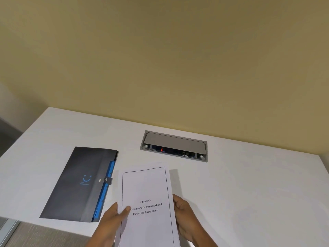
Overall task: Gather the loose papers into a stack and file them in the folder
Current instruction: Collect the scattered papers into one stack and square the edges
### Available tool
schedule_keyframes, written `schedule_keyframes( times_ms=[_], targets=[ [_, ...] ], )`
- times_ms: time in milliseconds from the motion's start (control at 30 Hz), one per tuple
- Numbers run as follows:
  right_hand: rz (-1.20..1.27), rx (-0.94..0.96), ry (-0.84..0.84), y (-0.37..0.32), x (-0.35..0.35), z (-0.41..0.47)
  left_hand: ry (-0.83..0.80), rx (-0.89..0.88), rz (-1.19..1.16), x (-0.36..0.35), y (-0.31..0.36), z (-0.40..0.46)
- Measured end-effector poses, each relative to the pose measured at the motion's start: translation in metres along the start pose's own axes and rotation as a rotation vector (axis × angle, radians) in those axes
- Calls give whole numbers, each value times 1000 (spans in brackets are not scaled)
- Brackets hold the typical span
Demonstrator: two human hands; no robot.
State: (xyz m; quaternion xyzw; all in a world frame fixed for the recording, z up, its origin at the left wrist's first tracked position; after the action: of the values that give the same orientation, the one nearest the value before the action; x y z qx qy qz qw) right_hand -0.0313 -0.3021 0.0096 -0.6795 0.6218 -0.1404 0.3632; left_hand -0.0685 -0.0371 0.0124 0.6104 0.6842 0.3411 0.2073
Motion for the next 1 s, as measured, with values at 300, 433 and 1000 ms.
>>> schedule_keyframes(
  times_ms=[300,433,1000],
  targets=[
    [-495,-12,228,-29,4,21,196,-116,-161,36,-25,-6],
    [-971,67,307,-58,12,45,267,-141,-270,54,-36,-9],
    [-1730,76,203,-87,-6,121,317,-92,-427,90,-76,-5]
  ],
)
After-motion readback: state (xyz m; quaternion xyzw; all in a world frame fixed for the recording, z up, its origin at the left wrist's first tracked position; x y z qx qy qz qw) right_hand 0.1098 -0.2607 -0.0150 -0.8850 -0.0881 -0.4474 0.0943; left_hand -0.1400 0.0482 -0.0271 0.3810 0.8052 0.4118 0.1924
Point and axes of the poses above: each hand's wrist, its own z-axis towards the middle knuckle, its own x-axis out of the back of the hand, y = z × x, the point moved 5 cm from there along z, towards the middle knuckle, and after that the axes turned 6 degrees about -x, right-handed, at the moved point
